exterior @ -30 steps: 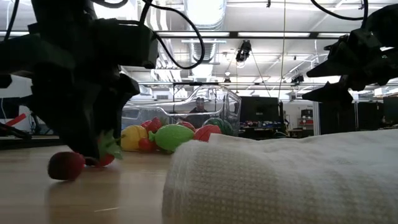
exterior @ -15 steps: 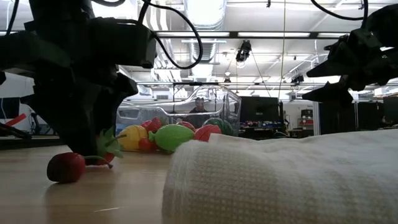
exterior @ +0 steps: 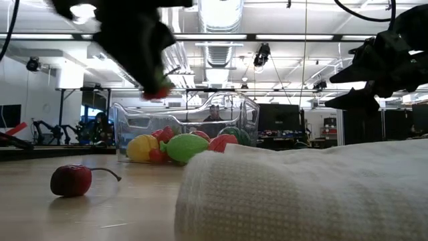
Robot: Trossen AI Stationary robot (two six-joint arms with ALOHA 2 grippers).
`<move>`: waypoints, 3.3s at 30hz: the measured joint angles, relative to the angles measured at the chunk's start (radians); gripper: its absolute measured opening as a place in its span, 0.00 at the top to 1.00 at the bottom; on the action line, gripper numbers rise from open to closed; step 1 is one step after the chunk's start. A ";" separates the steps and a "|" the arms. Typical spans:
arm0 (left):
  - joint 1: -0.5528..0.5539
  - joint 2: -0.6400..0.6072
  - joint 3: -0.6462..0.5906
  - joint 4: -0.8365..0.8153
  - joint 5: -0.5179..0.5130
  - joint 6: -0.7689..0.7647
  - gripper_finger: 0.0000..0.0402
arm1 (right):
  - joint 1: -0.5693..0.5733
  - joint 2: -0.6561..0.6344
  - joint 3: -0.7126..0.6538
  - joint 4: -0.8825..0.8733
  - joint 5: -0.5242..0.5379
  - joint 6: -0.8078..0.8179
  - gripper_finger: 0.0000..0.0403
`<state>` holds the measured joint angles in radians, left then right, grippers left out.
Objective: Pick and placing Produce into tupperware
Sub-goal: Put the red strawberry into the transparent bin, then put the red cherry into the transparent bin
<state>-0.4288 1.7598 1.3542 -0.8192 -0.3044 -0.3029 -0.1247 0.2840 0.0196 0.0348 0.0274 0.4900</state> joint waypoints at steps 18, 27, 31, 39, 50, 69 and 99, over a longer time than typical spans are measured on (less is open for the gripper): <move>0.387 -0.010 0.095 0.003 -0.169 -0.014 0.62 | 0.000 0.000 0.000 0.000 0.000 0.000 0.18; 0.405 -0.010 0.094 0.017 -0.164 -0.163 0.61 | 0.000 0.000 0.000 0.000 0.000 0.000 0.18; 0.405 -0.009 0.094 0.016 -0.159 -0.285 0.55 | 0.000 0.000 0.000 0.000 0.000 0.000 0.18; 0.403 -0.009 0.094 0.023 -0.129 -0.450 0.36 | 0.000 0.000 0.000 0.000 0.000 0.000 0.18; 0.126 -0.012 0.094 0.026 0.331 -0.338 0.31 | 0.000 0.000 0.000 0.000 0.000 0.000 0.18; -0.088 0.126 0.047 0.029 0.323 -1.157 0.31 | 0.000 0.000 0.000 0.000 0.000 0.000 0.18; -0.095 0.231 0.064 0.123 0.380 -1.157 0.53 | 0.000 0.000 0.000 0.000 0.000 0.000 0.18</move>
<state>-0.5240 1.9911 1.4177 -0.6963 0.0757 -1.4602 -0.1249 0.2840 0.0195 0.0347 0.0275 0.4901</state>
